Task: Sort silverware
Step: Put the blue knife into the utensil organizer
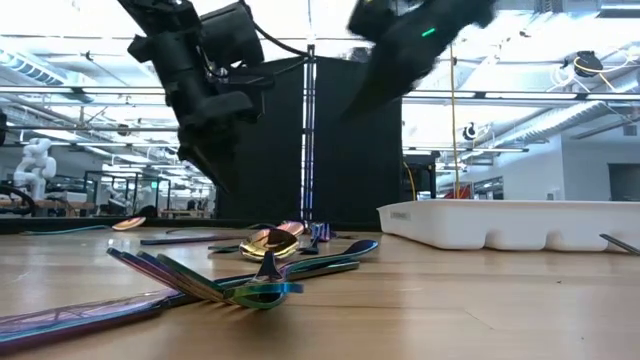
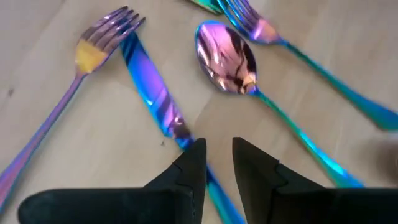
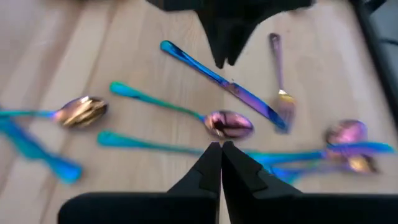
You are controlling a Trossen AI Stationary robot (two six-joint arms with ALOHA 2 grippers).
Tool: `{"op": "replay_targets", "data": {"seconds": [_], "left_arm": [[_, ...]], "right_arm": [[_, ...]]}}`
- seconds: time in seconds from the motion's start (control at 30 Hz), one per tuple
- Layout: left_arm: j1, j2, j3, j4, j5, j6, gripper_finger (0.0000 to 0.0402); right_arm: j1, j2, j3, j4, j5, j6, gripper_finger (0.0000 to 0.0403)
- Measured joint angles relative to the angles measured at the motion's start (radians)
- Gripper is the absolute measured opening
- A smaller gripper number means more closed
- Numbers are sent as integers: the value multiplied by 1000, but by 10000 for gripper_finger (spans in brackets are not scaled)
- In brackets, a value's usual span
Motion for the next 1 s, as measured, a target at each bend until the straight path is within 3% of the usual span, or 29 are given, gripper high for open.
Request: {"op": "replay_targets", "data": {"seconds": [0.27, 0.5, 0.67, 1.0], "left_arm": [[0, 83, 0, 52, -63, -174, 80], [0, 174, 0, 66, -86, -245, 80], [-5, 185, 0, 73, -94, -272, 80], [-26, 124, 4, 63, -94, -217, 80]], "right_arm": [[17, -570, -327, 57, -3, 21, 0], [17, -938, -460, 75, -2, 80, 0], [17, -1045, -501, 71, -1, 67, 0], [17, -1039, -501, 112, -2, 39, 0]]}}
